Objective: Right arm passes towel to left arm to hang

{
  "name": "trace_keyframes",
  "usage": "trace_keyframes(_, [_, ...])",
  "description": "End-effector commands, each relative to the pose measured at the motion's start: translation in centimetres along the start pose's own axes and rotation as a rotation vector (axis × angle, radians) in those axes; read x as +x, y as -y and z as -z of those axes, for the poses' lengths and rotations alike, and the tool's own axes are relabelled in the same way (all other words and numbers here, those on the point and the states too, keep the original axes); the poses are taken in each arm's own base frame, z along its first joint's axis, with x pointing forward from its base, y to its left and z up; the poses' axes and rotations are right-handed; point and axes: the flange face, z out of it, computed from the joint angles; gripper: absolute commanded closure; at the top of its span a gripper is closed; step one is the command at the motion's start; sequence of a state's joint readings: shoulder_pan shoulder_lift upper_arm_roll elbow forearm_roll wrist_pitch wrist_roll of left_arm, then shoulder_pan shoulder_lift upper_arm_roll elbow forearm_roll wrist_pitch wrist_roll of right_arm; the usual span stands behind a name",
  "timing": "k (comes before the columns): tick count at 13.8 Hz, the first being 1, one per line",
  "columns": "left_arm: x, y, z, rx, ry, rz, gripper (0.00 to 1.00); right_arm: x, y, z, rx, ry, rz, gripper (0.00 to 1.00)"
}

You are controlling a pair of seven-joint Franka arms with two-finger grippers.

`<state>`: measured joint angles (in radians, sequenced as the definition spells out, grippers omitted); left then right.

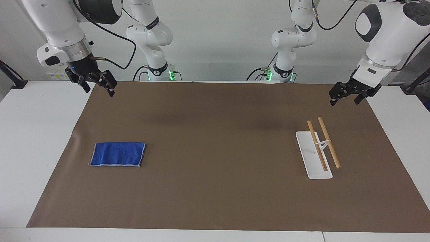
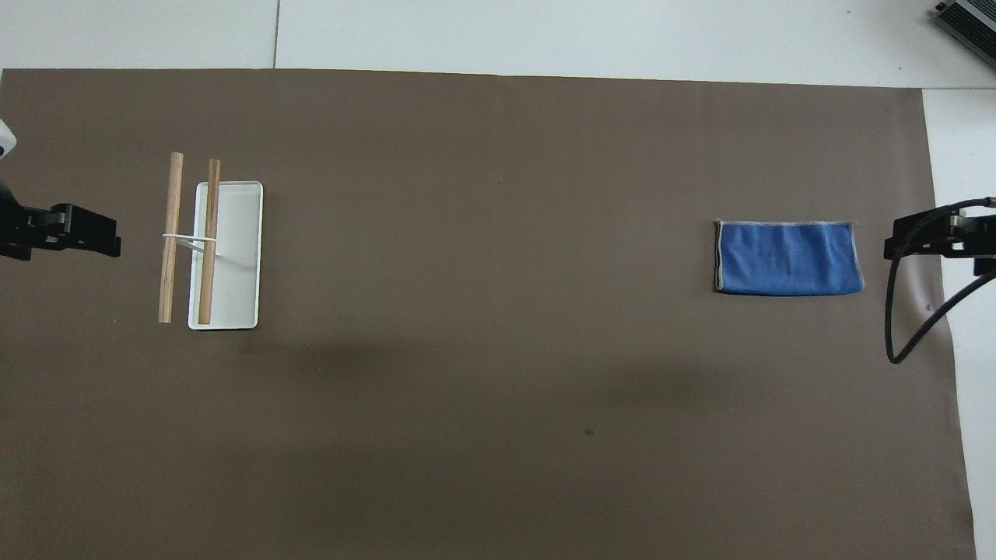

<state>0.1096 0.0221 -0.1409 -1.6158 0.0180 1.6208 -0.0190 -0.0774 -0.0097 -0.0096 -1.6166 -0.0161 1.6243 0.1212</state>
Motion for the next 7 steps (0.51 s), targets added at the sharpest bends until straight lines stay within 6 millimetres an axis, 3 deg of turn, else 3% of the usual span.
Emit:
trace_keyframes(1, [-0.7,0.2,0.2,0.01,-0.015,-0.002,0.0,-0.6,-1.2,-2.5,0.008,-0.015,0.024,0.0])
trace_keyframes(3, [-0.7,0.2,0.2,0.01,-0.015,-0.002,0.0,0.1,-3.5,-5.5,0.007,-0.053,0.068,0.0])
trace_keyframes(7, [-0.7,0.3,0.2,0.01,-0.015,0.001,0.0,2.0,-5.8,-11.7,0.0,-0.122,0.124,0.0])
